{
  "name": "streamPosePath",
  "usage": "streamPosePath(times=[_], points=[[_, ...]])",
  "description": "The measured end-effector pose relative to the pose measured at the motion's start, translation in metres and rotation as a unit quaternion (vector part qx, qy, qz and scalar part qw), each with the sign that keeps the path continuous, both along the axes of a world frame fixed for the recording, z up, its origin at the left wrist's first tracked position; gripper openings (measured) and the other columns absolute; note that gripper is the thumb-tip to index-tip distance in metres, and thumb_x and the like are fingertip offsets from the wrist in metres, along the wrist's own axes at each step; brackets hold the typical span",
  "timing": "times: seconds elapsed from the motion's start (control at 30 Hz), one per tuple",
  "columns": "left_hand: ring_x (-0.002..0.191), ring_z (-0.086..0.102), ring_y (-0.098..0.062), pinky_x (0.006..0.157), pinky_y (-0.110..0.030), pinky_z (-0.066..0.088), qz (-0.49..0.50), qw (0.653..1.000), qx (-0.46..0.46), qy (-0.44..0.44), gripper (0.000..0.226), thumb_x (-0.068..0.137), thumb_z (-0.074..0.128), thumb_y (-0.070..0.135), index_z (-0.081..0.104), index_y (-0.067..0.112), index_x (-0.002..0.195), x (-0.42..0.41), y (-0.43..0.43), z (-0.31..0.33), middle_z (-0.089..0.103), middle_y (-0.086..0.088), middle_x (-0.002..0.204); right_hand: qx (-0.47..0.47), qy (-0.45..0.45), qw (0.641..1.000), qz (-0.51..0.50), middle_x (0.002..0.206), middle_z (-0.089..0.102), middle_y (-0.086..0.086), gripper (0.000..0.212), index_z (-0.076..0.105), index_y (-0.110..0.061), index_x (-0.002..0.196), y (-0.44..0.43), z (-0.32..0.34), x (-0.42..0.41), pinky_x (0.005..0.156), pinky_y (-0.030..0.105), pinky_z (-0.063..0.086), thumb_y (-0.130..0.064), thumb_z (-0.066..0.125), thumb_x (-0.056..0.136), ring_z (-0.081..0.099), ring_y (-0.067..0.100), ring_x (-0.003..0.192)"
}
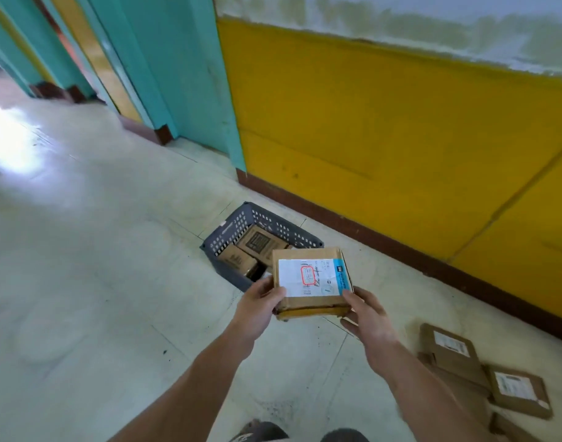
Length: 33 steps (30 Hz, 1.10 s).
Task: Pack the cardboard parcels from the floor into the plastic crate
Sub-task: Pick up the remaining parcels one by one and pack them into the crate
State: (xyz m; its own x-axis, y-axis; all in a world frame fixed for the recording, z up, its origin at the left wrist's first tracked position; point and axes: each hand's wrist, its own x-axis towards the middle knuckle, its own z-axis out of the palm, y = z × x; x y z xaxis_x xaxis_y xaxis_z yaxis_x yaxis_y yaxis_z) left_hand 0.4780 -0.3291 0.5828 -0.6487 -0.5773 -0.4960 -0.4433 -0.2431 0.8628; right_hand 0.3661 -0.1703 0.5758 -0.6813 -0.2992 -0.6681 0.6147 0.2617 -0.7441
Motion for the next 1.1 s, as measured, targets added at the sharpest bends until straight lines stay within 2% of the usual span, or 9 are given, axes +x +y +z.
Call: streamPosePath(times=[0.13,0.3,0.47,0.57,0.67,0.8,0.93,1.03,1.1], points=[[0.112,0.059,-0.016,0.096,-0.037,0.052,0.008,1.0,-0.003,-0.023,0.024,0.096,0.054,0.023,0.061,0.036,0.115,0.023,-0.071,-0.007,0.067,0.008,0.116,0.021,-0.003,1.0,0.02,0.114,0.059,0.002,0.043,0.048,-0.027,0.132,-0.072,-0.001,0.025,0.106,0.048,0.044,-0.034,0.062,0.093,0.055,0.027,0.115],[0.107,0.06,-0.012,0.094,-0.034,0.051,-0.011,0.999,0.008,-0.044,0.022,0.096,0.054,0.021,0.064,0.04,0.096,0.01,-0.133,-0.024,0.067,0.011,0.111,0.038,-0.009,0.999,0.018,0.121,0.057,0.004,0.042,0.045,-0.026,0.134,-0.128,-0.012,0.016,0.108,0.047,0.042,-0.032,0.06,0.095,0.053,0.026,0.12],[0.108,0.061,-0.013,0.092,-0.033,0.053,-0.053,0.996,-0.009,-0.075,0.022,0.097,0.053,0.025,0.062,0.038,0.112,-0.035,-0.185,-0.052,0.068,0.009,0.115,0.046,-0.016,0.999,0.002,0.112,0.059,0.001,0.039,0.047,-0.026,0.132,-0.178,-0.045,-0.025,0.101,0.04,0.047,-0.03,0.059,0.095,0.056,0.022,0.109],[0.109,0.061,-0.014,0.088,-0.029,0.055,-0.056,0.992,-0.021,-0.11,0.023,0.098,0.053,0.028,0.058,0.039,0.117,-0.063,-0.218,-0.067,0.067,0.012,0.114,0.067,-0.025,0.997,0.013,0.107,0.059,-0.003,0.038,0.048,-0.026,0.13,-0.211,-0.069,-0.052,0.097,0.038,0.048,-0.031,0.059,0.094,0.057,0.017,0.099],[0.107,0.063,-0.016,0.08,-0.021,0.054,-0.075,0.986,-0.025,-0.143,0.027,0.099,0.051,0.03,0.058,0.035,0.124,-0.084,-0.247,-0.076,0.067,0.011,0.115,0.093,-0.03,0.995,0.031,0.099,0.06,-0.008,0.031,0.051,-0.025,0.123,-0.24,-0.082,-0.069,0.081,0.028,0.051,-0.029,0.059,0.094,0.059,0.009,0.088],[0.099,0.063,-0.015,0.068,-0.014,0.051,-0.095,0.978,-0.031,-0.184,0.028,0.099,0.05,0.018,0.057,0.029,0.123,-0.113,-0.278,-0.103,0.066,0.008,0.113,0.164,-0.034,0.984,0.062,0.116,0.065,0.0,0.038,0.055,-0.02,0.127,-0.268,-0.109,-0.088,0.072,0.024,0.05,-0.027,0.061,0.091,0.062,0.019,0.102],[0.102,0.067,-0.021,0.083,-0.046,0.058,-0.131,0.967,-0.031,-0.216,0.026,0.093,0.053,0.028,0.057,0.04,0.116,-0.134,-0.303,-0.145,0.07,0.011,0.109,0.209,-0.046,0.976,0.036,0.119,0.064,-0.003,0.034,0.055,-0.024,0.124,-0.292,-0.142,-0.099,0.082,0.032,0.054,-0.022,0.061,0.091,0.061,0.018,0.102],[0.097,0.067,-0.026,0.068,-0.029,0.057,-0.167,0.96,-0.015,-0.222,0.023,0.098,0.051,0.026,0.057,0.031,0.119,-0.148,-0.322,-0.179,0.07,0.004,0.112,0.231,-0.068,0.97,-0.013,0.119,0.062,-0.004,0.038,0.052,-0.024,0.129,-0.312,-0.174,-0.1,0.076,0.027,0.052,-0.019,0.06,0.091,0.059,0.016,0.1],[0.094,0.067,-0.022,0.062,-0.021,0.052,-0.196,0.954,-0.008,-0.226,0.024,0.099,0.05,0.026,0.056,0.027,0.122,-0.158,-0.337,-0.204,0.069,0.005,0.112,0.245,-0.077,0.966,-0.038,0.115,0.061,-0.004,0.038,0.052,-0.022,0.129,-0.324,-0.198,-0.098,0.07,0.024,0.049,-0.018,0.059,0.092,0.057,0.014,0.097]])
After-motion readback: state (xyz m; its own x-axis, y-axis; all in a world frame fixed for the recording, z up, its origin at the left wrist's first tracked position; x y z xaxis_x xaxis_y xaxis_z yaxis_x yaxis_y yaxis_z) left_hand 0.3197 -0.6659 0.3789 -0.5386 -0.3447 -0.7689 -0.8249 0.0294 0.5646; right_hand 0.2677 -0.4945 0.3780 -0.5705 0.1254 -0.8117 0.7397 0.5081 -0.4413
